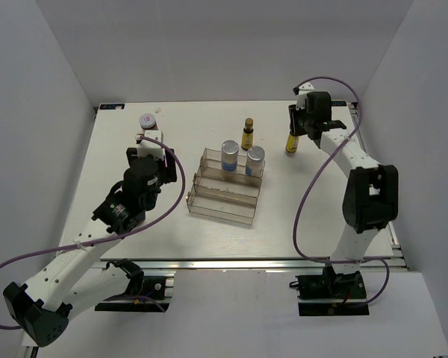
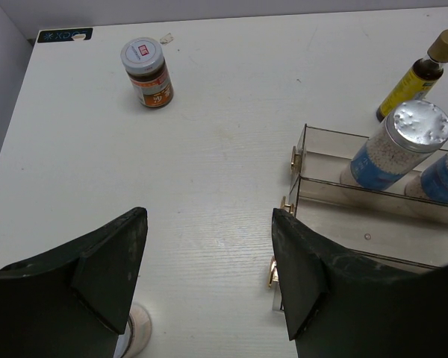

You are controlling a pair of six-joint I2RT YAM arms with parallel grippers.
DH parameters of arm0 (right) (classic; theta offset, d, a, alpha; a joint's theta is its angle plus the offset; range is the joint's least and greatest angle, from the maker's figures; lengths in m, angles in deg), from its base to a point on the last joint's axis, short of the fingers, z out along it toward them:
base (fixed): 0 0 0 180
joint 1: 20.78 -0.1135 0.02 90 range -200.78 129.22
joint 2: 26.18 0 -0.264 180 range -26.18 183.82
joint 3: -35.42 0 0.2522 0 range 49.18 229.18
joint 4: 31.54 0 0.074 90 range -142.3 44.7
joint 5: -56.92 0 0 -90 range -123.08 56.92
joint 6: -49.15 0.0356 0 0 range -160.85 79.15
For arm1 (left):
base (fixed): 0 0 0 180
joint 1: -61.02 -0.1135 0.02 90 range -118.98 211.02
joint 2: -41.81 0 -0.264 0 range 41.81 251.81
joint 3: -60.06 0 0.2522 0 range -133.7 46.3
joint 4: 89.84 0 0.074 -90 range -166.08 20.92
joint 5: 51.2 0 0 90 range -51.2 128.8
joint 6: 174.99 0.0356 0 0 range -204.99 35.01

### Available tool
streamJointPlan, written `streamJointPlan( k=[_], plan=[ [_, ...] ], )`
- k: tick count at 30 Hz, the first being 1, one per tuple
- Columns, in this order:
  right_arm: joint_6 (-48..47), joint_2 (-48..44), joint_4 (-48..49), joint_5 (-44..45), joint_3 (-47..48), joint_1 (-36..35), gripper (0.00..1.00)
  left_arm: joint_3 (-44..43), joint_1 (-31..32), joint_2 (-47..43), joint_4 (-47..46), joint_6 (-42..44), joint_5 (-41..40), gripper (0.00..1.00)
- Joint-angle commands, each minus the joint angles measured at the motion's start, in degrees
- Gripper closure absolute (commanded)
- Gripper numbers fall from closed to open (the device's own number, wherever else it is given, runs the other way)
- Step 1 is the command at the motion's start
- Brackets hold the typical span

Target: Organize the condiment bottles

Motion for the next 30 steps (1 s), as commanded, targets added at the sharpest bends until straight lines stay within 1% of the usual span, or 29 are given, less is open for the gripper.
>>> streamJointPlan(
  k=[1,3,10,12,13,15,16,17,19,20,23,30],
  plan=[
    [-5.85,-11.86,1.62,-5.03,-0.65,0.35,1.0,0.58,0.05,-0.51,0.03,0.48,-0.18,0.23],
    [-7.09,-14.51,-0.4,-6.98,-1.45,0.26,1.0,0.58,0.05,-0.69,0.03,0.48,-0.09,0.23],
    [-7.98,-25.84,-8.75,-19.89,-1.81,0.18,1.0,0.66,-0.04,-1.3,-0.06,0.48,-0.44,0.23],
    [-8.06,-27.26,-11.91,-22.53,-0.23,-0.96,1.0,0.66,-0.04,-1.39,-0.06,0.48,-0.53,0.23],
    [-8.33,-28.14,-14.36,-25.33,0.39,-1.67,1.0,0.75,-0.04,-1.39,-0.06,0.48,-0.61,0.23],
    [-8.94,-29.37,-16.39,-28.76,1.45,-5.17,1.0,0.67,-0.04,-1.3,-0.06,0.48,-0.61,0.23],
    [-9.2,-29.72,-17.27,-28.87,1.45,-6.84,1.0,0.66,-0.04,-1.22,-0.06,0.57,-0.61,0.23],
    [-9.64,-29.99,-18.24,-28.96,1.36,-10.95,1.0,0.66,-0.04,-1.3,0.02,0.57,-0.7,0.23],
    [-9.83,-30.78,-18.16,-28.7,0.49,-14.93,1.0,0.67,-0.04,-1.39,0.03,0.57,-0.96,0.23],
    [-9.56,-30.61,-17.81,-28.52,0.39,-18.34,1.0,0.75,-0.04,-1.48,-0.06,0.57,-1.14,0.23],
    [-8.59,-27.63,-17.98,-26.77,2.23,-23.1,1.0,1.19,-0.04,-1.83,-0.33,0.74,-1.49,0.23],
    [-7.19,-16.56,-16.23,-22.38,6.54,-28.47,1.0,1.19,-0.04,-1.57,-0.5,1.0,-1.76,0.22]
  ],
)
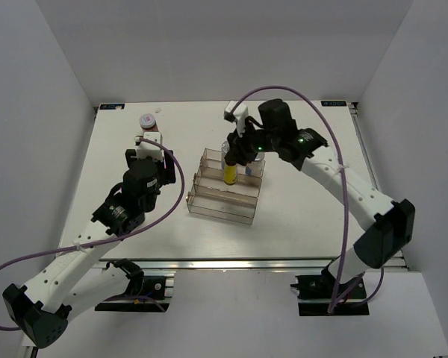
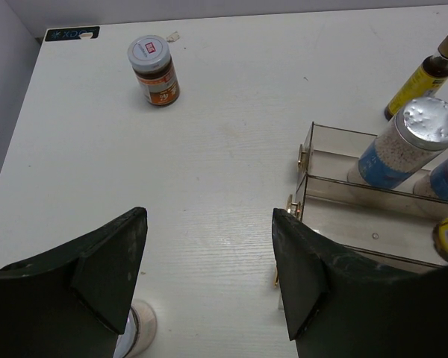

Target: Organize the condiment bottles

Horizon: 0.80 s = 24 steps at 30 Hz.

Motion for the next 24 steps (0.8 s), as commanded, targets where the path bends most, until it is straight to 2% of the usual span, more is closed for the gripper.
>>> streamJointPlan(
  k=[1,9,19,24],
  plan=[
    [1.14,3.71,4.77,3.18,3.77,-1.55,1.0,0.27,-0.04,-0.61,-0.44,0.59,-0.93,0.22],
    [1.67,12.06,8.47,6.87,6.5,-2.78,1.0,0.27,-0.04,-0.78,-0.44,0.77,-1.19,0.22],
    [0.79,15.06,11.9,9.51,6.67,-2.78,1.0,0.27,-0.12,-0.87,-0.44,0.77,-1.01,0.22],
    [1.58,15.41,16.37,9.17,2.2,-2.78,1.0,0.27,-0.12,-0.95,-0.52,0.77,-1.01,0.22]
  ],
)
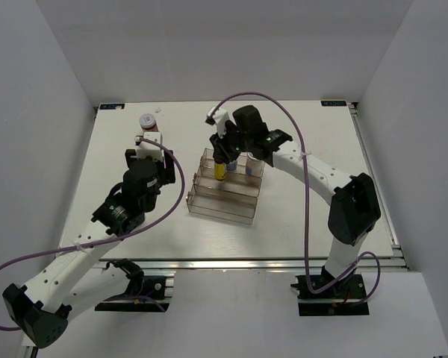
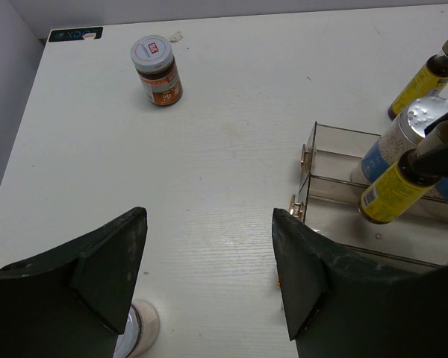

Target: Organize the condiment bottles

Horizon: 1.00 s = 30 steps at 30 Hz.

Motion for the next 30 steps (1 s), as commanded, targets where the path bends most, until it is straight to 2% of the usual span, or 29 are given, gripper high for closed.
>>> streamJointPlan(
  k=[1,2,3,4,11,12,13,14,15,19,22,26,29,30],
  plan=[
    [0.84,-0.41,8.4,-0.26,-2.28,-0.23,0.97,0.27,-0.12,-0.96,-0.42,0.35,-0.55,0.22],
    [0.84,-0.41,8.93,-0.34,-2.99,-0.23,0.95,0.27,-0.12,-1.04,-0.41,0.35,-0.64,0.22],
    [0.84,-0.67,9.72,-0.52,-4.22,-0.23,0.86,0.36,-0.12,-1.04,-0.41,0.35,-0.64,0.22],
    [0.84,-0.76,10.07,-0.43,-4.75,-0.23,0.83,0.27,-0.12,-1.04,-0.41,0.35,-0.55,0.22],
    [0.84,-1.29,10.25,-0.61,-6.43,-0.23,0.68,0.19,-0.12,-0.96,-0.5,0.35,-0.38,0.22],
    [0.93,-1.29,10.25,-0.7,-6.52,-0.23,0.63,0.19,-0.12,-1.04,-0.5,0.26,-0.38,0.22],
    [1.01,-1.29,10.17,-0.7,-6.6,-0.14,0.52,0.27,-0.12,-0.96,-0.42,0.26,-0.38,0.22],
    [1.02,-1.46,9.99,-0.87,-6.61,-0.14,0.47,0.36,-0.12,-1.13,-0.41,0.26,-0.47,0.22],
    [1.02,-1.64,9.73,-0.87,-6.61,-0.14,0.36,0.36,-0.12,-1.13,-0.41,0.26,-0.47,0.22],
    [1.02,-2.96,8.76,-0.35,-6.08,-0.14,0.26,0.36,-0.12,-1.04,-0.42,0.26,-0.38,0.22],
    [0.67,-4.45,6.83,-0.17,-4.33,-0.05,0.25,0.27,-0.12,-0.96,-0.41,0.26,-0.29,0.22],
    [1.28,-9.45,4.9,-0.52,-0.37,0.91,0.3,0.27,-0.12,-1.13,-0.41,0.26,-0.2,0.22],
    [2.42,-11.66,3.84,1.66,4.37,2.84,0.43,0.27,-0.12,-1.13,-0.41,0.26,-0.03,0.22],
    [2.77,-11.75,3.66,2.81,5.51,4.33,0.54,0.27,-0.12,-1.13,-0.5,0.26,0.06,0.22]
  ],
)
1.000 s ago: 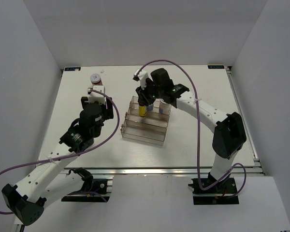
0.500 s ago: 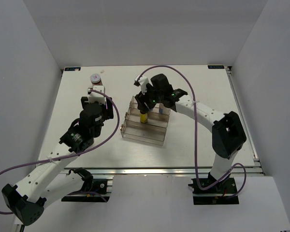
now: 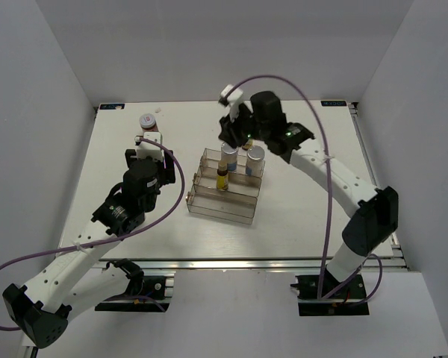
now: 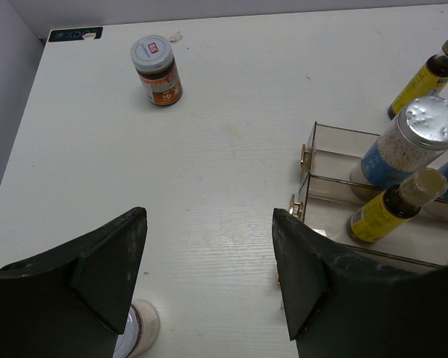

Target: Organize the condiment bottles

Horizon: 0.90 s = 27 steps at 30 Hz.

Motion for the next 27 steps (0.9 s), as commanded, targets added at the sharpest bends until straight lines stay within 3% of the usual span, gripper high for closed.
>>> streamJointPlan(
  k=[1,3,5,8,9,11,14,27],
  plan=[
    [1.7,-5.0,1.02,3.86,8.59,3.71,0.6,0.17,-0.12,-1.04,-0.44,0.26,0.04,0.22],
    [3.28,-3.16,0.14,6.42,10.63,7.03,0.67,0.25,-0.12,-1.04,-0.44,0.26,0.13,0.22],
    [5.29,0.79,-1.87,7.12,13.97,9.59,0.67,0.25,-0.12,-1.04,-0.52,0.35,0.13,0.22],
    [6.8,7.12,-4.68,6.69,18.35,13.81,0.47,0.25,-0.12,-0.87,-0.44,0.26,0.22,0.22],
    [6.98,8.7,-5.31,6.16,19.33,15.3,0.34,0.25,-0.12,-0.87,-0.52,0.35,0.22,0.22],
    [7.33,12.66,-5.92,4.41,21.52,16.63,0.24,0.25,-0.12,-0.61,-0.52,0.35,0.3,0.22],
    [7.42,16.18,-5.49,2.56,22.85,17.78,0.17,0.25,-0.12,-0.17,-0.44,0.44,0.3,0.22],
    [6.54,26.47,-5.93,-1.92,26.46,18.04,0.2,0.08,-0.74,0.8,-0.44,0.7,0.65,0.22]
  ],
)
